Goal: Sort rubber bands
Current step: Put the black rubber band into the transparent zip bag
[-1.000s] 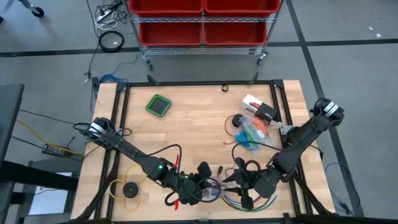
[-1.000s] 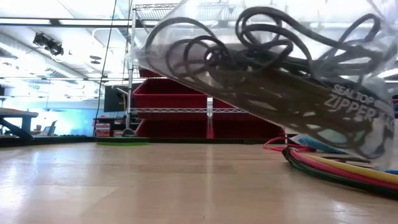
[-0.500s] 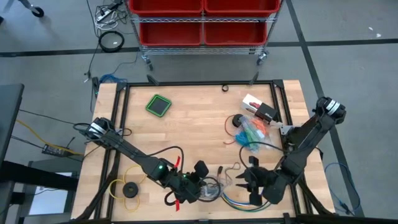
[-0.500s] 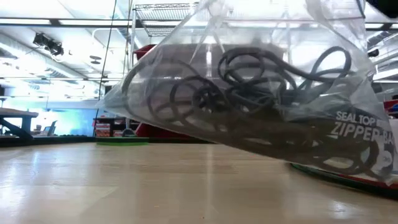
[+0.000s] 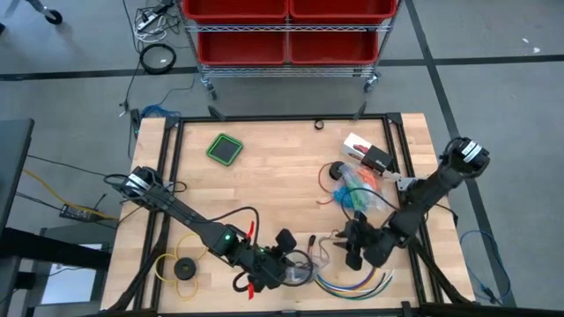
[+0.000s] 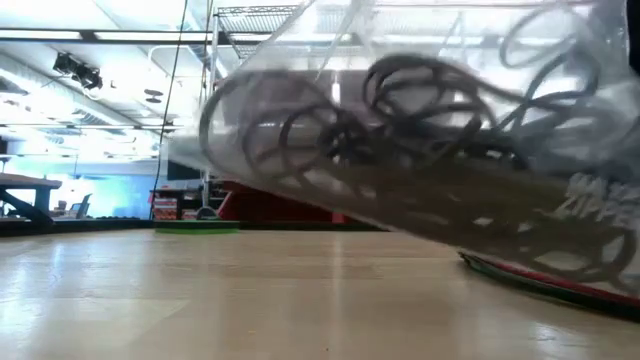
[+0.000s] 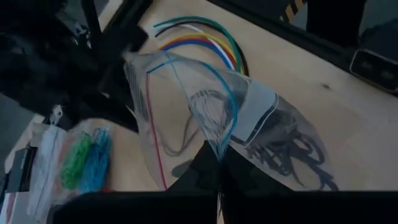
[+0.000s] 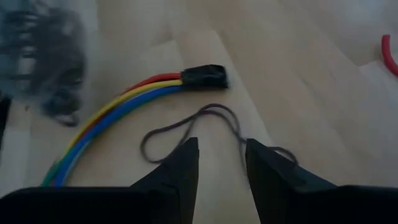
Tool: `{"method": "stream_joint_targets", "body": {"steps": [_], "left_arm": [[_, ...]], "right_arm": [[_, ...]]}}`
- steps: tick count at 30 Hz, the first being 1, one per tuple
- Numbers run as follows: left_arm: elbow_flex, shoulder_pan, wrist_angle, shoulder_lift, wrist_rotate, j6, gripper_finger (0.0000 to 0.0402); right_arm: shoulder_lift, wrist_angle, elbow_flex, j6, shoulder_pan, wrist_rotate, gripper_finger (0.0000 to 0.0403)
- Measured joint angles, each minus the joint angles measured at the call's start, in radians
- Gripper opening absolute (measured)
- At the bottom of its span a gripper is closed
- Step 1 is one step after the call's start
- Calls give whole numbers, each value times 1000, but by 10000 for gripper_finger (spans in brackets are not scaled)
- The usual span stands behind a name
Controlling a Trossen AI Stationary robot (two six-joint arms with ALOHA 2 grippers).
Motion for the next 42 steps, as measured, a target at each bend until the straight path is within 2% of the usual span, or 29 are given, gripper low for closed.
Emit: {"method": "stream_joint_targets", "body": {"steps": [3,13,17,23,26,31,37,42], "left_arm": [[0,0,20,0,0,-4,1],[0,-7,51,0,3,-26,1],[0,-13,51,0,3,-28,1],[0,-13,50,0,7,-43,1],[0,-13,50,0,7,-44,1],[0,-13,52,0,11,-47,1],[0,-13,50,0,25,-50,1],[0,-13,41,0,36,-51,1]], "right_arm": [[0,79,-56,-18,-28,-14,121],[11,89,-71,-117,-89,-38,116],[79,109,-71,-118,-109,-105,114],[221,183,-35,-125,-116,-63,110],[254,153,-3,-124,-115,-34,89],[261,51,37,-103,-119,-31,13],[241,28,41,-38,-115,-31,1],[135,-15,39,-49,-74,-19,0]]}}
